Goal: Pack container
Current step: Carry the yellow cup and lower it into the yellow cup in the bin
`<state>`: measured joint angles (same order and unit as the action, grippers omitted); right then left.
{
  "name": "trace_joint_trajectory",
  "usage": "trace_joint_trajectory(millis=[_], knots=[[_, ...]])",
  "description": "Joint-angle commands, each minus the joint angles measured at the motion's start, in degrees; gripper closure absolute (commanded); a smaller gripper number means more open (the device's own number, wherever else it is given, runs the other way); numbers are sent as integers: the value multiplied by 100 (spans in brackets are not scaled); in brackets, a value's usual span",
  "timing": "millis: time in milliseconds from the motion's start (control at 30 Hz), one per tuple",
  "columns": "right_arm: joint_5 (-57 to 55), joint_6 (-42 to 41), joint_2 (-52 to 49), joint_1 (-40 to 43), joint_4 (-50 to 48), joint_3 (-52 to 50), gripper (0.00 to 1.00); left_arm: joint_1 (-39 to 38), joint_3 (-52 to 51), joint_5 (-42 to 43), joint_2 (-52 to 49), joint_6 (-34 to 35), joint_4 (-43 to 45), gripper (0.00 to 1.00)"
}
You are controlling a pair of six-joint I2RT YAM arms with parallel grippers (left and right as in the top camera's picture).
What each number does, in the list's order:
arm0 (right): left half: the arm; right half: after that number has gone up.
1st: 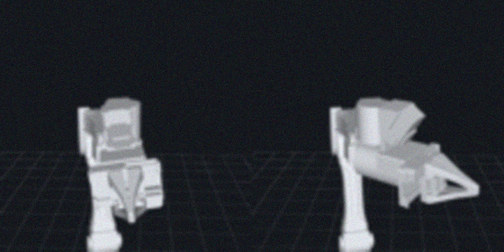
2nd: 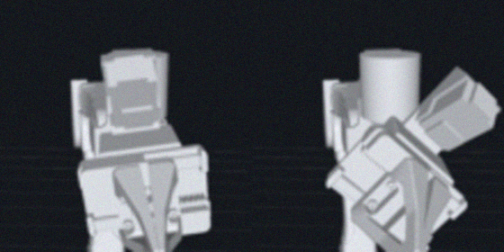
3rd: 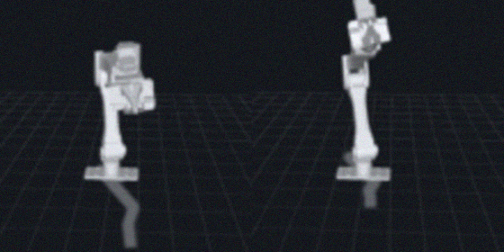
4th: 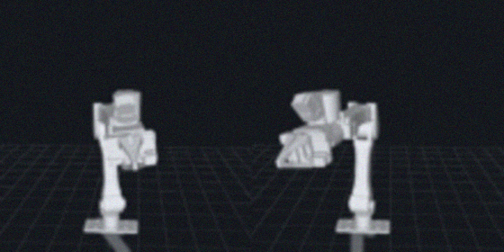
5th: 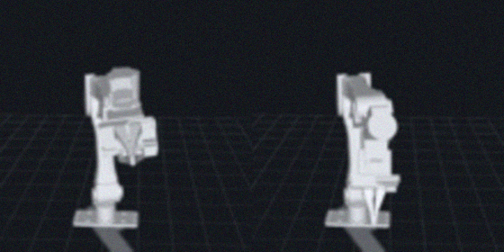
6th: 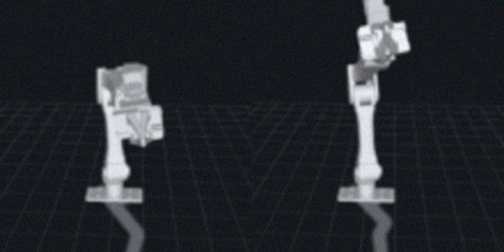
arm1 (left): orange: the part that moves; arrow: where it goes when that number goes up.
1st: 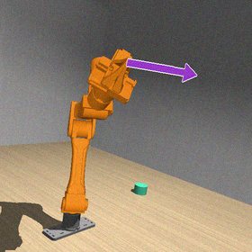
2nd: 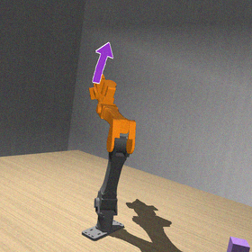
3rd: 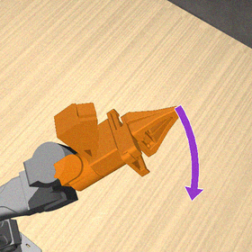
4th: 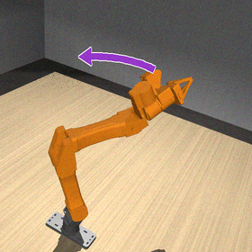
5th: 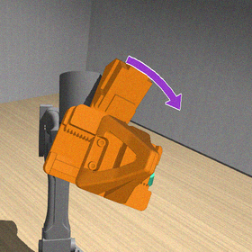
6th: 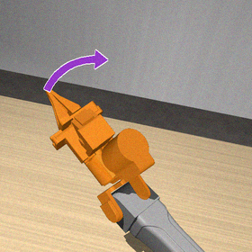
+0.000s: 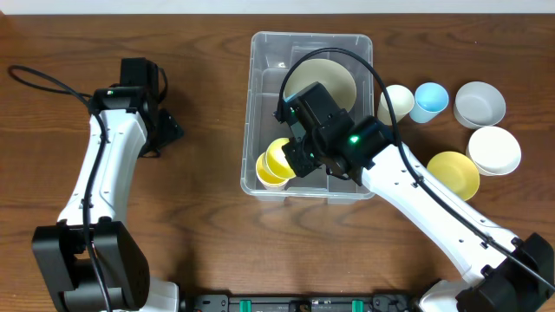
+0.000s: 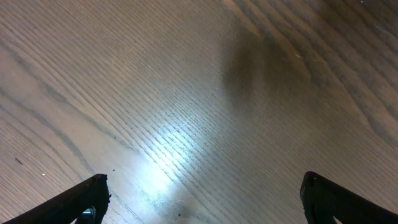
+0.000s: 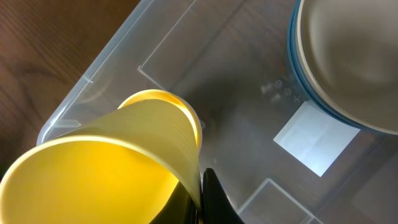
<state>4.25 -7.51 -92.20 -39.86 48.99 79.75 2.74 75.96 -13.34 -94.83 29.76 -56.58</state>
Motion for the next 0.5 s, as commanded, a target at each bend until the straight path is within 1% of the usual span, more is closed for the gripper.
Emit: trace_joint_trajectory(millis=[0, 233, 467], knots=[[-35, 76, 13, -72, 7, 11, 98, 9, -9, -87, 22, -15, -20, 2], [-33, 76, 13, -79, 9, 11, 98, 9, -9, -87, 22, -15, -20, 2], [-39, 98, 11, -260, 9, 11, 98, 9, -9, -87, 22, -15, -20, 2]])
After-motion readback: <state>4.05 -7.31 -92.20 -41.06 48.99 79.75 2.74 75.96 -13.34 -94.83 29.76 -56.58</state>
